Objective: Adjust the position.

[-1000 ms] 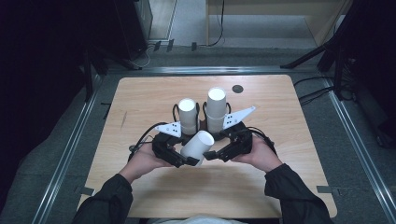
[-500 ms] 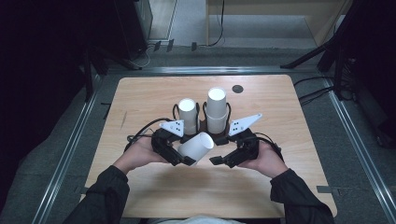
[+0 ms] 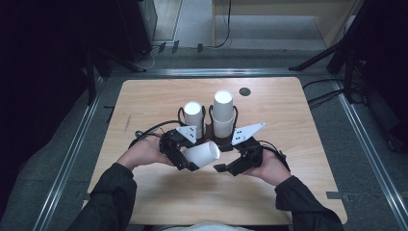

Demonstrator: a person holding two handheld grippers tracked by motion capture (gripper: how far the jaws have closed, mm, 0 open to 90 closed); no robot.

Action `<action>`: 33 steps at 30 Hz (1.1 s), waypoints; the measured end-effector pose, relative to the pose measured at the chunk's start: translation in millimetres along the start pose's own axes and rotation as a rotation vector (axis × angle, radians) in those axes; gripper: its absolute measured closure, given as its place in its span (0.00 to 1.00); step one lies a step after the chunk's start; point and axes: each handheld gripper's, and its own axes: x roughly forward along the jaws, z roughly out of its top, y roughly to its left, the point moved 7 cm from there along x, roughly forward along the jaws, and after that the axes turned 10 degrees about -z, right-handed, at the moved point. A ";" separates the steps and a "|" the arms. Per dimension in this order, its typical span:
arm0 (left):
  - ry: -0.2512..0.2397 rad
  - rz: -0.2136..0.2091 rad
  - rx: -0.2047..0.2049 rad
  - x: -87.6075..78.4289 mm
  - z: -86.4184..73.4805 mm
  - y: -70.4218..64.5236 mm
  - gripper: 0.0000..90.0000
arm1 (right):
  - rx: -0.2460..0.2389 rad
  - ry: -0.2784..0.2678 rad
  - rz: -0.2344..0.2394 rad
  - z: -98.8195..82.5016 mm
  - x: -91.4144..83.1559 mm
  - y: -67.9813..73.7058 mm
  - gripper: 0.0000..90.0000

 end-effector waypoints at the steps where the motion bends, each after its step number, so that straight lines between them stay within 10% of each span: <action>1: 0.009 -0.002 0.005 1.3 -0.8 -0.2 0.30 | 0.001 0.002 0.002 0.1 1.2 0.2 0.28; 21: 0.070 -0.046 0.028 21.3 -0.2 -6.8 0.29 | -0.074 0.044 0.057 5.4 18.7 14.4 0.36; 33: -0.058 -0.072 -0.049 14.3 3.3 -5.0 0.10 | -0.059 0.004 0.055 10.3 6.7 10.1 0.36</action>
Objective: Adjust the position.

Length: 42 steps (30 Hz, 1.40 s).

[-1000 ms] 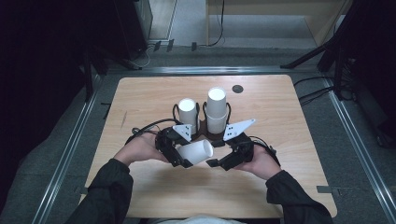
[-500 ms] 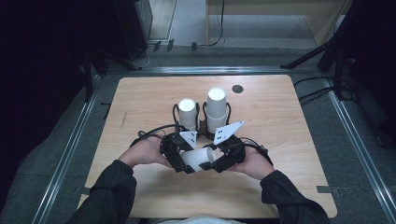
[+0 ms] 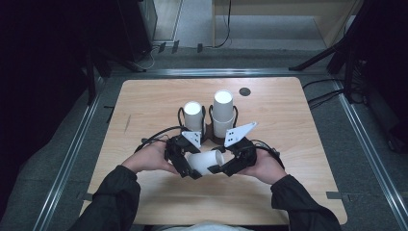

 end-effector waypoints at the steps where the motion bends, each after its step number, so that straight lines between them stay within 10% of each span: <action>1: -0.007 0.007 0.002 -2.0 0.4 0.5 0.10 | 0.003 -0.007 -0.002 0.4 -1.6 -0.9 0.36; 18: -0.297 0.038 -0.004 -21.4 6.2 -6.2 0.08 | 0.030 -0.129 0.020 14.5 -24.7 -6.3 0.36; 36: -0.514 -0.027 -0.013 -29.7 9.9 -14.2 0.15 | 0.070 -0.221 0.082 25.7 -34.9 -8.0 0.36; 42: -0.513 -0.021 0.004 -30.6 9.9 -15.1 0.20 | 0.078 -0.221 0.089 24.6 -33.9 -7.8 0.37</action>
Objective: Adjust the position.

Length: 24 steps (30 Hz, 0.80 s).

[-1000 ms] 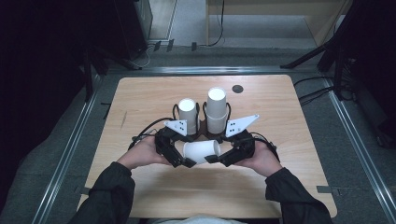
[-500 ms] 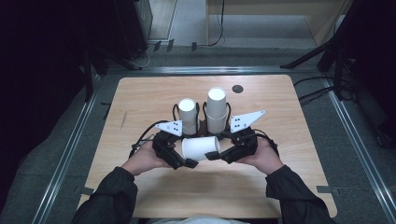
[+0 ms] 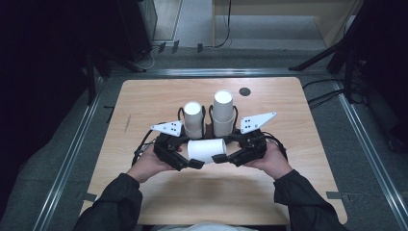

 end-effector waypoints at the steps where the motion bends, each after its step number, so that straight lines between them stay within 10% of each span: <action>1: 0.005 0.000 0.008 -0.8 0.1 -0.1 0.21 | -0.001 0.001 0.000 -0.1 0.0 0.0 0.37; 24: 0.151 0.048 0.031 -18.4 5.7 2.4 0.23 | -0.025 0.098 -0.066 -14.1 4.9 -2.8 0.27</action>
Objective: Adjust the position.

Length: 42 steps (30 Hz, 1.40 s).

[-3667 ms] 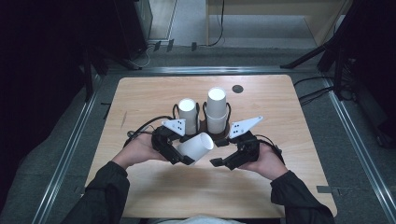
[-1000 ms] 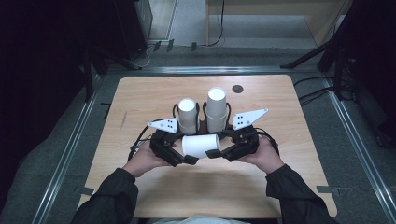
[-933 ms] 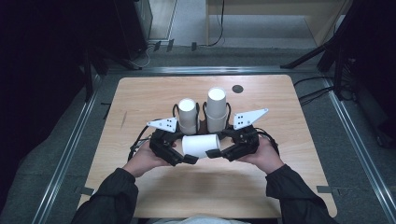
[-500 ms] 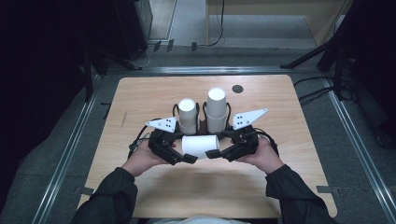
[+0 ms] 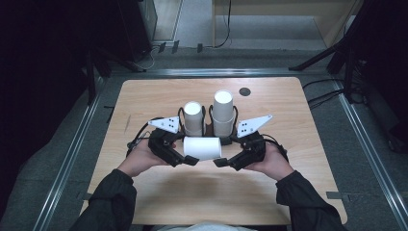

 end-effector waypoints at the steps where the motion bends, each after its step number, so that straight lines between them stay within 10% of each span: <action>1: 0.011 0.006 0.004 0.3 -0.2 0.4 0.23 | -0.005 0.013 -0.005 -2.1 1.1 0.2 0.27; 29: 0.425 0.033 0.019 33.0 -17.6 15.0 0.23 | -0.047 0.146 -0.047 -30.5 27.9 3.4 0.27; 42: 0.477 0.011 0.014 46.0 -21.1 12.1 0.22 | -0.123 0.205 -0.049 -37.1 46.9 9.3 0.33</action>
